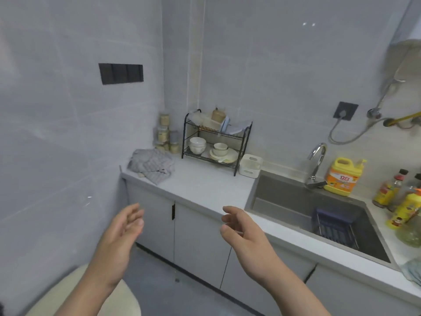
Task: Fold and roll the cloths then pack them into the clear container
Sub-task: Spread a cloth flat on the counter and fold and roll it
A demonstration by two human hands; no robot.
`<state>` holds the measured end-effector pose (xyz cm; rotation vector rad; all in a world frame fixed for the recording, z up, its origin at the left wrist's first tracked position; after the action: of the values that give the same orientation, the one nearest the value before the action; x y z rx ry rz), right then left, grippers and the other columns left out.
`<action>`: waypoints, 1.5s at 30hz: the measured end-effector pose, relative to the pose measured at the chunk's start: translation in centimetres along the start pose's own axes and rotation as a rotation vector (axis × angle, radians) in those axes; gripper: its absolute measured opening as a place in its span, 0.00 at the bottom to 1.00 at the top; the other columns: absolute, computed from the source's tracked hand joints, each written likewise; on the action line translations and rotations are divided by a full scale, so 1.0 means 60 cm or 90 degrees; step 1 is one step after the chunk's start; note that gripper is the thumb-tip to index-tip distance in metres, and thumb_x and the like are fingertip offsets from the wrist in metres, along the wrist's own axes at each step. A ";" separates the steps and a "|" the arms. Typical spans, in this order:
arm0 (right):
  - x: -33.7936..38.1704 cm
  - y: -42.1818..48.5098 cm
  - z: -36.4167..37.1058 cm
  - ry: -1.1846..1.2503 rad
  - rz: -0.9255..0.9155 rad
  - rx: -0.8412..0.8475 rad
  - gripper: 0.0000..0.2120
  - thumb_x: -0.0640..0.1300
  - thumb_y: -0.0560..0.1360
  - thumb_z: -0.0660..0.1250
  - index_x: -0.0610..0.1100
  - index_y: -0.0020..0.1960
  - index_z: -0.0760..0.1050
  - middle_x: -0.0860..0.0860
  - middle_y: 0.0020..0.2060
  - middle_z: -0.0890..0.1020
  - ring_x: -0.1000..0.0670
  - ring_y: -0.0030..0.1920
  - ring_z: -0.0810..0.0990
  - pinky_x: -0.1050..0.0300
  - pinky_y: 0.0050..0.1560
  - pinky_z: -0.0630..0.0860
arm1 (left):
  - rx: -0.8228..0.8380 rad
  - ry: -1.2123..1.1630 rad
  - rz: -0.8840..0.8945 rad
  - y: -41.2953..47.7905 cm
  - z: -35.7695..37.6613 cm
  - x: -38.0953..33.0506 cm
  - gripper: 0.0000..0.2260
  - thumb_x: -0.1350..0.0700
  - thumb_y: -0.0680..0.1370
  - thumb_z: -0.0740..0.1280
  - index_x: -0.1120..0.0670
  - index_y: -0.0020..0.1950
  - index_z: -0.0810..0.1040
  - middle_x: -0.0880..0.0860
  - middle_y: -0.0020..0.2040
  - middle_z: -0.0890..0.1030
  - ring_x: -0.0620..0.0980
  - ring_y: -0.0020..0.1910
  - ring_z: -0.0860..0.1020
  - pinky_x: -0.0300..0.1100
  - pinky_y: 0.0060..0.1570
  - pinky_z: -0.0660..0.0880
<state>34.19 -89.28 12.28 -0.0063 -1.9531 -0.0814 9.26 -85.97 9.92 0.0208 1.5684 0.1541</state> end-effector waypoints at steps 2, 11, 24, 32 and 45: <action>0.010 0.022 0.033 -0.001 -0.006 0.025 0.16 0.46 0.79 0.64 0.59 0.64 0.69 0.59 0.58 0.76 0.60 0.59 0.74 0.67 0.55 0.70 | -0.017 -0.001 -0.011 0.009 -0.030 0.004 0.18 0.48 0.70 0.63 0.46 0.59 0.76 0.46 0.59 0.79 0.45 0.62 0.75 0.54 0.69 0.68; -0.019 0.165 0.085 0.049 0.016 0.054 0.13 0.44 0.80 0.63 0.59 0.60 0.70 0.57 0.57 0.77 0.63 0.57 0.74 0.72 0.49 0.70 | -0.036 0.051 -0.042 0.130 -0.042 0.036 0.12 0.52 0.78 0.67 0.49 0.62 0.76 0.45 0.60 0.78 0.47 0.62 0.76 0.49 0.68 0.68; -0.077 0.526 0.039 0.082 0.022 0.079 0.13 0.45 0.79 0.63 0.59 0.61 0.71 0.58 0.57 0.77 0.69 0.52 0.74 0.77 0.45 0.70 | -0.053 0.107 -0.080 0.445 0.054 0.087 0.12 0.46 0.75 0.66 0.40 0.58 0.75 0.44 0.60 0.79 0.38 0.60 0.75 0.48 0.68 0.69; -0.103 0.679 0.067 0.092 0.044 0.108 0.13 0.44 0.79 0.64 0.59 0.59 0.72 0.56 0.56 0.78 0.60 0.56 0.76 0.67 0.51 0.70 | -0.068 0.115 -0.092 0.573 0.060 0.118 0.15 0.42 0.71 0.67 0.41 0.57 0.76 0.43 0.59 0.79 0.39 0.61 0.75 0.48 0.68 0.69; -0.138 0.979 0.176 0.015 0.125 0.053 0.13 0.43 0.78 0.65 0.56 0.60 0.73 0.57 0.55 0.77 0.57 0.56 0.76 0.69 0.48 0.72 | 0.022 0.156 -0.101 0.994 0.009 0.198 0.09 0.56 0.81 0.63 0.45 0.58 0.76 0.40 0.56 0.77 0.43 0.59 0.76 0.42 0.62 0.71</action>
<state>30.04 -29.77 3.86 -0.1421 -1.9208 0.1291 4.68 -25.53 4.76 -0.0992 1.8098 0.0049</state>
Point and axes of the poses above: each hand's wrist, its own y-axis towards the middle knuckle, its own z-axis out of the palm, x = y × z, the point moved 1 cm from there along y, towards the middle knuckle
